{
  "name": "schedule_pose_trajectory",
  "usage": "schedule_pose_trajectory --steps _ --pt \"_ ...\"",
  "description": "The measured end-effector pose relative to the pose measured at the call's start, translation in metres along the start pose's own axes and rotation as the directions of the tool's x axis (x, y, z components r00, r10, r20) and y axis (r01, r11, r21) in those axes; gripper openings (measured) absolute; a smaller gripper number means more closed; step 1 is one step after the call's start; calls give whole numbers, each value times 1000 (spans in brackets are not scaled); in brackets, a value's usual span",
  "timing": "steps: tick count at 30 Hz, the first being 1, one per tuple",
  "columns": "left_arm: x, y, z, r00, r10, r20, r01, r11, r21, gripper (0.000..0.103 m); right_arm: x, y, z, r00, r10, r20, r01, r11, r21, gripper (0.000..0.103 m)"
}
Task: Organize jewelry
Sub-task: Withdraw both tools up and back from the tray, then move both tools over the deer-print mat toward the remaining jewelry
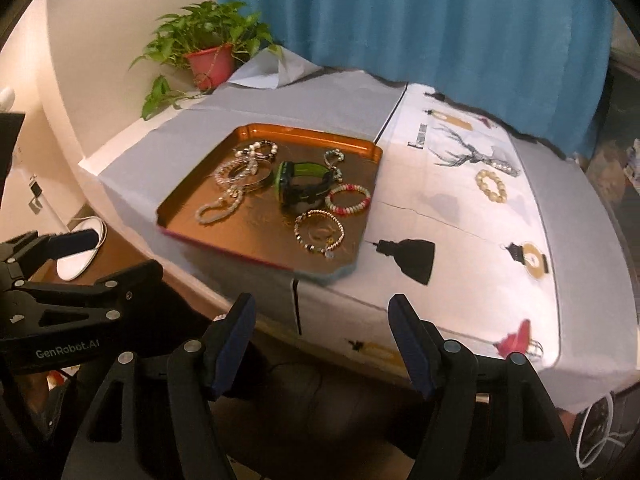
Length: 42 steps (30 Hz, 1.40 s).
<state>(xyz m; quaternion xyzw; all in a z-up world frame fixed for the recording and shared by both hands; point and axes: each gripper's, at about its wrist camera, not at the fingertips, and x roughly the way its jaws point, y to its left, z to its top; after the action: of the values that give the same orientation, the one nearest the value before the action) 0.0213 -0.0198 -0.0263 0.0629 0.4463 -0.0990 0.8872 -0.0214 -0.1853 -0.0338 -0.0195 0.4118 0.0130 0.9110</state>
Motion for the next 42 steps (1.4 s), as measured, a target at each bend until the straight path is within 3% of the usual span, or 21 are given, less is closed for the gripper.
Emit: schedule_pose_trajectory --steps 8,19,42 --pt "-42 -11 -14 997 -1 78 -2 1000 30 88 -41 10 -23 998 -8 57 9 1000 -15 70" --pt "-70 -20 -24 991 3 130 -9 999 44 88 -73 15 -37 994 -8 111 11 1000 -22 70" --pt "-74 -31 -22 991 17 130 -28 996 79 89 -79 -5 -42 994 -11 111 11 1000 2 71"
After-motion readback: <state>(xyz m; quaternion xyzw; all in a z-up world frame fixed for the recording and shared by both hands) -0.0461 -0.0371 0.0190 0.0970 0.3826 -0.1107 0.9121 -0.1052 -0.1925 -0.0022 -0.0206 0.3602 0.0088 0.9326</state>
